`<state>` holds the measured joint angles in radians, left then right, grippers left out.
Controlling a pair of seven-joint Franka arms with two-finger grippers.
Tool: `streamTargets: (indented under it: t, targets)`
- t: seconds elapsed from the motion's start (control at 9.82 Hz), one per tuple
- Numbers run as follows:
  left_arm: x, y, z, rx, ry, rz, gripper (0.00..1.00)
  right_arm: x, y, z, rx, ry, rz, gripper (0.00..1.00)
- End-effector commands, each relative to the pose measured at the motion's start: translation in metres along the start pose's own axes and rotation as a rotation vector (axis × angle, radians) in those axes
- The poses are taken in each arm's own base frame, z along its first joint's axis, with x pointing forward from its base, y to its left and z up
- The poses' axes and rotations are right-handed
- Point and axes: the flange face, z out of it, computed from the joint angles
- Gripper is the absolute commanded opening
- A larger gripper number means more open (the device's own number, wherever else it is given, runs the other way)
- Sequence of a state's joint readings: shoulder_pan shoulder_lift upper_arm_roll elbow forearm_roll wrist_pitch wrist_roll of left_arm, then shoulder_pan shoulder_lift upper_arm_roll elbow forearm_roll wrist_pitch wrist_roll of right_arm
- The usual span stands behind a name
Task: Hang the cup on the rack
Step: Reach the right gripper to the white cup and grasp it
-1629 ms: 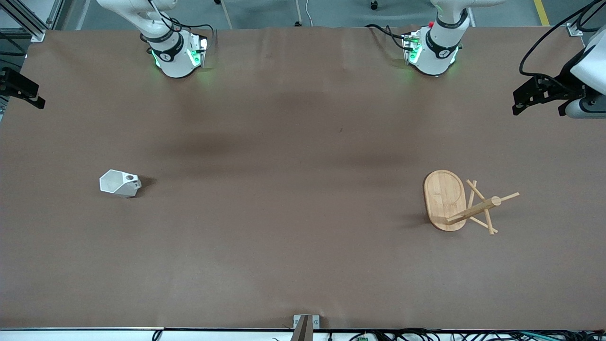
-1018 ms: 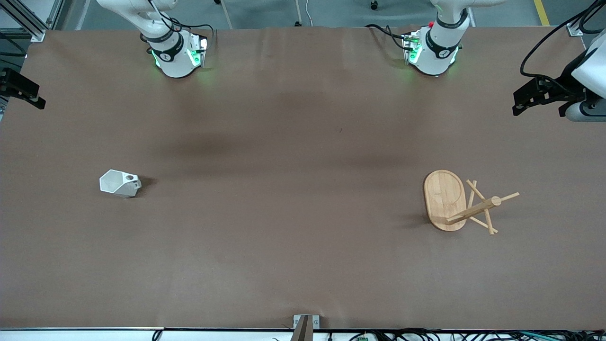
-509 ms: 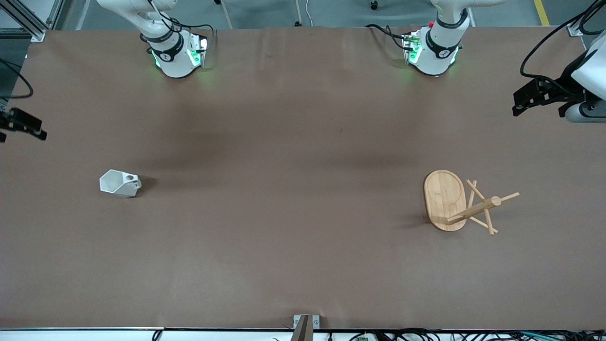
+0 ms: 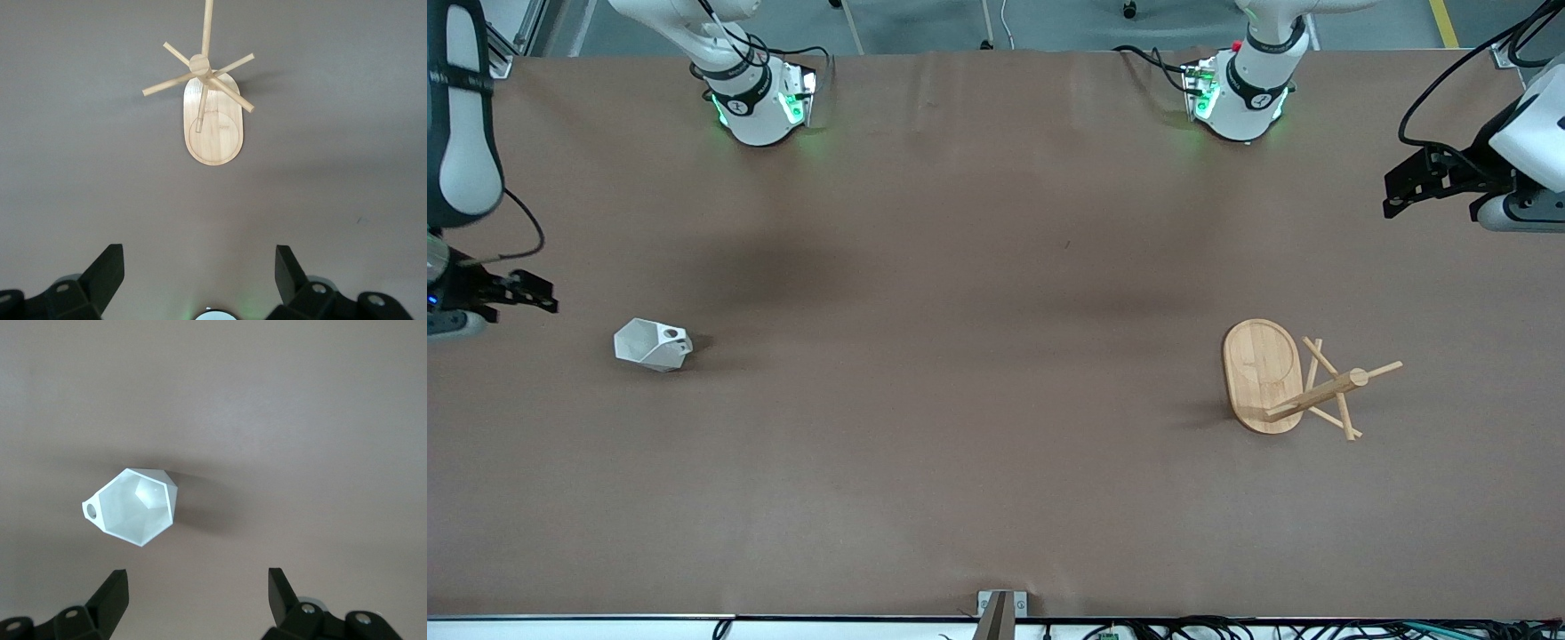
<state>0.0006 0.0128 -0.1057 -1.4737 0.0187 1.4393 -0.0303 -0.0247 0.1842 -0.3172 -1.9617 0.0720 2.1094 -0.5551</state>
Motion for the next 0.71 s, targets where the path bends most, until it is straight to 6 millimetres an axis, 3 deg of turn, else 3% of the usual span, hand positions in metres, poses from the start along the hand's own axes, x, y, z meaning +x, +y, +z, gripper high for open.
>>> streamTargets:
  t: [0.0,0.61]
  targets:
    - [0.006,0.002,0.014,-0.008,-0.042,0.020,1.00,0.003,0.009,0.039,0.046,0.021,-0.008,0.92]
    - [0.007,-0.005,0.014,-0.015,-0.042,0.009,1.00,-0.002,-0.006,0.112,0.049,0.033,-0.018,0.85]
